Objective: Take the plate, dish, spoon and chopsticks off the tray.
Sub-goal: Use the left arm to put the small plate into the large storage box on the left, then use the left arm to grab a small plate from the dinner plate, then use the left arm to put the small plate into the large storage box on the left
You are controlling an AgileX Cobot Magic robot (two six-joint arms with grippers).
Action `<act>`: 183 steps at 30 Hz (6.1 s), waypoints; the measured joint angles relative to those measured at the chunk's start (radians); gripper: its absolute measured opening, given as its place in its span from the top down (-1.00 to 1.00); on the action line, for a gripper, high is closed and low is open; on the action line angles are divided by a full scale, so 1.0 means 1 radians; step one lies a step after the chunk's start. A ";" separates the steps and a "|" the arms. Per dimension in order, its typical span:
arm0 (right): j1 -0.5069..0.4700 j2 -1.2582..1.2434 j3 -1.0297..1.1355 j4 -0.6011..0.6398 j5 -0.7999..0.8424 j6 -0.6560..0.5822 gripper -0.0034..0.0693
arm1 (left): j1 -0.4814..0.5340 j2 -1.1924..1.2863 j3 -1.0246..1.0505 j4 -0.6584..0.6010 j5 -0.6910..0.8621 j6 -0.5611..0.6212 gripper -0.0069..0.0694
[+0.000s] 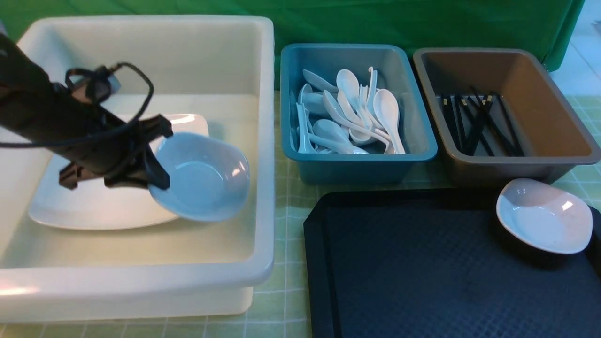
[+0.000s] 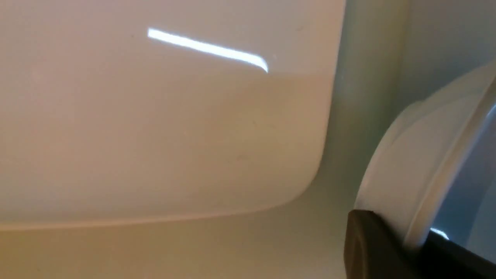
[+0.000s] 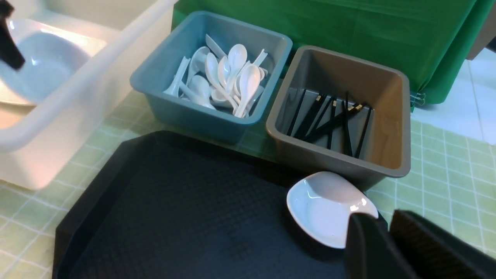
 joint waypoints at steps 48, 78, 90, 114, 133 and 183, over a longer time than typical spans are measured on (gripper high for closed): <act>0.000 0.018 0.001 -0.048 -0.149 -0.003 0.57 | 0.001 0.000 -0.058 0.232 0.248 -0.078 -0.46; 0.000 0.107 0.001 -0.041 -0.111 0.034 0.56 | -0.817 0.644 -1.176 0.077 0.377 -0.274 0.50; 0.000 0.107 0.001 -0.041 -0.108 0.047 0.55 | -0.833 0.985 -1.512 0.050 0.282 -0.366 -0.19; 0.000 0.107 0.001 -0.041 -0.131 0.049 0.45 | -0.901 1.057 -1.514 0.247 -0.011 -0.525 -0.20; 0.000 0.107 0.001 -0.041 -0.139 0.049 0.40 | -0.900 1.081 -1.520 0.137 -0.041 -0.529 0.71; 0.000 0.112 0.001 -0.044 -0.193 0.051 0.26 | 0.090 -0.249 0.239 -0.031 0.010 -0.020 0.79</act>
